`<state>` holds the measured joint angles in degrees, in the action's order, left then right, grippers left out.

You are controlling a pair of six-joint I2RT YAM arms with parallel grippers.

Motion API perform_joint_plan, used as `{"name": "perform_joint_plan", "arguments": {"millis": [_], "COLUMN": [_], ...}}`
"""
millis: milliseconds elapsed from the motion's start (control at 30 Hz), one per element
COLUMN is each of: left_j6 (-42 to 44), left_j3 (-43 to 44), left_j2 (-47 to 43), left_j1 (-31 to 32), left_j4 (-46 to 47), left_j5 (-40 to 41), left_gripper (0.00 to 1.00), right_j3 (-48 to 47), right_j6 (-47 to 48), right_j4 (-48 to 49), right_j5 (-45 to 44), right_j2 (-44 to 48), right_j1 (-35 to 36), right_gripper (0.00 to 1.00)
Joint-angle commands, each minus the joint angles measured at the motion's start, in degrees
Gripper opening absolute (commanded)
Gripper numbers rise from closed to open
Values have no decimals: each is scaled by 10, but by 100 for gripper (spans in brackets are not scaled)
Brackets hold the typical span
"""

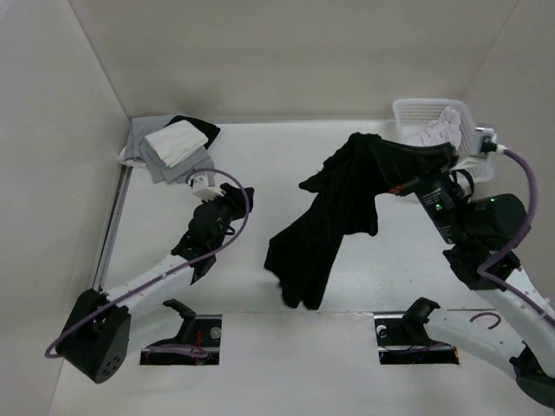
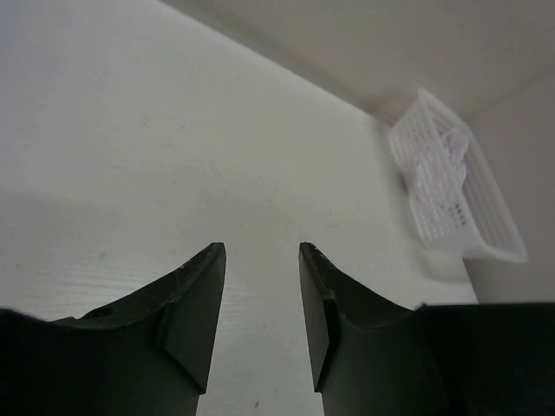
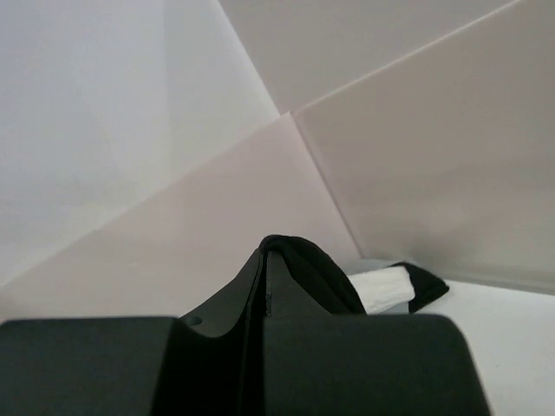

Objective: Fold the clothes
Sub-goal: Move the tank top to the center of the board

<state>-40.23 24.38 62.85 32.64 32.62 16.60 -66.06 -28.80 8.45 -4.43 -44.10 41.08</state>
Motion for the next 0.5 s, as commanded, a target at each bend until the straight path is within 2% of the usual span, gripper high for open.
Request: {"name": "perform_joint_plan", "arguments": {"millis": [0,100,167,267,300,333,367,467], "left_j6": [-19,-21,-24,-26,-25,-23,-21,-11], "left_j3": [-17,-25,-32,-34,-33,-31,-30,-25], "left_j2": [-68,-104,-113,-98,-91,-87,-81,-56], "left_j1": [-32,-55,-70,-72,-67,-62,-55,-35], "left_j4": [-49,-84,-100,-107,-113,-118,-127,-159], "left_j5": [26,33,34,29,29,29,31,34], "left_gripper": [37,37,37,37,37,37,37,37], "right_j3": [50,104,120,60,20,10,-19,-33], "right_j6": [-14,-70,-109,-137,-143,-144,-148,-156], "right_j4": [32,85,148,185,180,177,172,165], "right_j5": [19,68,113,143,142,141,138,128], "right_j2": [-55,-142,-254,-426,-480,-491,-524,-526], "right_j1": [-1,-67,-125,-182,-201,-206,-219,-227], "right_gripper": [1,2,3,3,8,9,15,30]}}
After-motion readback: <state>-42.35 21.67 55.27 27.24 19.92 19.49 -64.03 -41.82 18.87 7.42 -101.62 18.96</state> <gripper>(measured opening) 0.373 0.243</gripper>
